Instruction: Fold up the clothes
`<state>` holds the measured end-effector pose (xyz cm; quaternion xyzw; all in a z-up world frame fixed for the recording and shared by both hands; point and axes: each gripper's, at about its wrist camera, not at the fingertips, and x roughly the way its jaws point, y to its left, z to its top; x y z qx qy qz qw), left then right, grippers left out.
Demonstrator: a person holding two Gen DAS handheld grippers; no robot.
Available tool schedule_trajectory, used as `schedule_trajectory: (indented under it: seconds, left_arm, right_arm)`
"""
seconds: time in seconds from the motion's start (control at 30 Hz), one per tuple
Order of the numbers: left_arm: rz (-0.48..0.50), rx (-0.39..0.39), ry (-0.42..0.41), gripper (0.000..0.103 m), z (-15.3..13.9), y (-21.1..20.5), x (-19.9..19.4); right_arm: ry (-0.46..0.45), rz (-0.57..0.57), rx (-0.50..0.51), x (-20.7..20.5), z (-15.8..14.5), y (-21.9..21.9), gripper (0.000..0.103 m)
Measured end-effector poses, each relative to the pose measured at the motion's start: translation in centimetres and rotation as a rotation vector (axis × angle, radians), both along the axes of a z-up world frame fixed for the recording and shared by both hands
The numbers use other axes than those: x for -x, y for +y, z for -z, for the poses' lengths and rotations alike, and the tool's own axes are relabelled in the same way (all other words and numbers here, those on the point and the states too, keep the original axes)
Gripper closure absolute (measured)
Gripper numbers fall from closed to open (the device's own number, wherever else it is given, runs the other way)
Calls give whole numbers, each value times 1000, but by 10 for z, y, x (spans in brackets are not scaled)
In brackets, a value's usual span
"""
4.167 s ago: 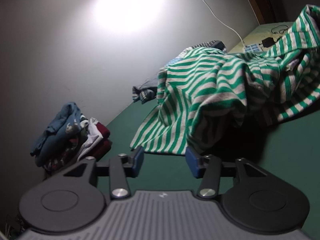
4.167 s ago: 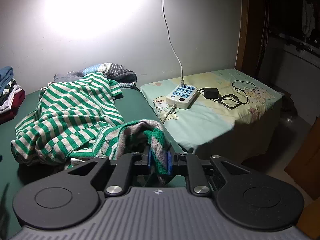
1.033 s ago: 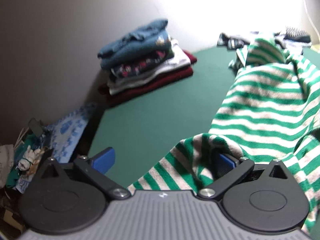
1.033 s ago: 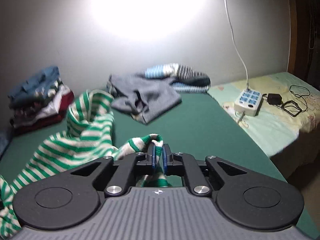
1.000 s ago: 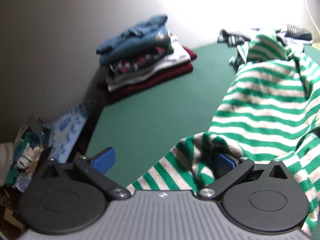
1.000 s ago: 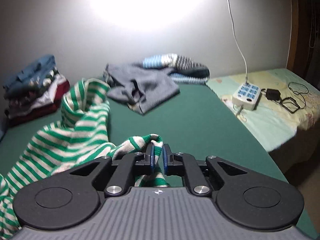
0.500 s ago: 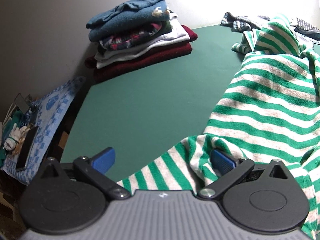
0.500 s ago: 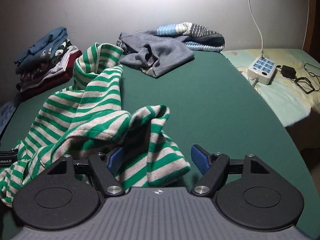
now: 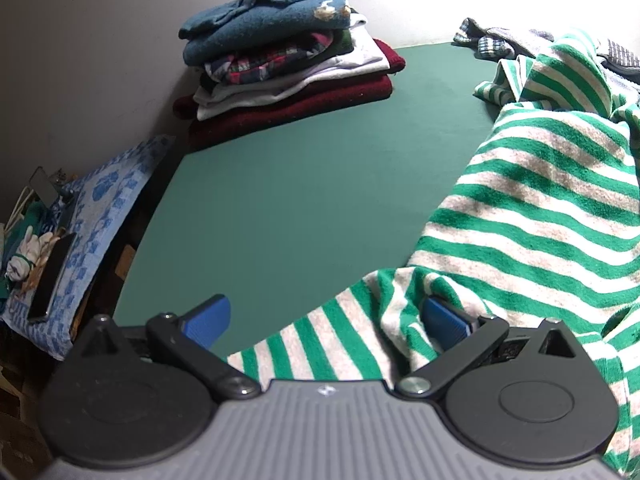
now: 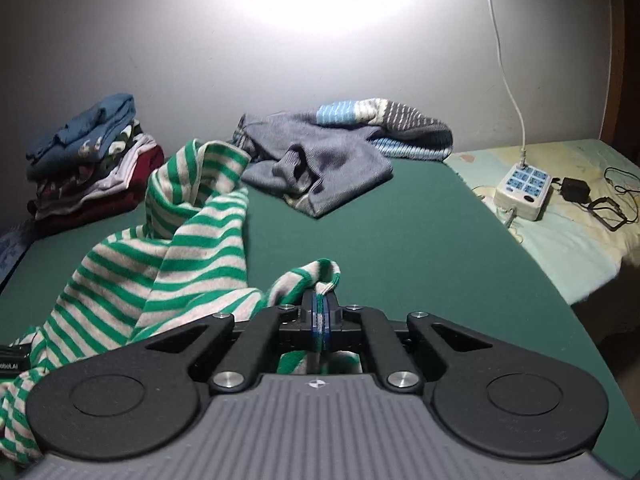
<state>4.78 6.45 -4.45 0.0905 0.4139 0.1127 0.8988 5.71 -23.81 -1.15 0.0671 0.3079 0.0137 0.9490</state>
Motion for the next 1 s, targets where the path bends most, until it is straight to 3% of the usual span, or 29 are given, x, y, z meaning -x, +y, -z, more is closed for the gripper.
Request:
schedule_trajectory:
  seconds: [0.2, 0.3, 0.33, 0.4, 0.47, 0.6, 0.73, 0.87, 0.93, 1.0]
  left_arm:
    - [1, 5, 3, 1, 1, 2, -1]
    - [2, 6, 4, 1, 1, 2, -1]
    - [4, 1, 2, 1, 1, 1, -1]
    - [13, -25, -5, 1, 2, -3, 0]
    - [21, -56, -11, 1, 3, -7, 1]
    - [17, -105, -4, 1, 3, -15, -1]
    - [12, -117, 24, 1, 0, -17, -6]
    - [11, -118, 35, 1, 0, -17, -8]
    - [10, -116, 32, 1, 0, -17, -7]
    - [12, -116, 28, 1, 1, -17, -6]
  right_arm:
    - [79, 99, -20, -6, 14, -19, 100]
    - [105, 90, 27, -2, 17, -19, 98]
    - [95, 87, 53, 1, 15, -17, 96]
    - [68, 81, 81, 8, 10, -15, 76]
    - [30, 70, 86, 16, 1, -13, 64]
    - [16, -31, 113, 19, -5, 0, 50]
    - [72, -24, 129, 8, 8, 7, 43]
    - [118, -50, 93, -4, 20, 9, 45]
    - [135, -63, 71, -8, 26, 10, 56]
    - [170, -58, 58, -13, 33, 11, 81]
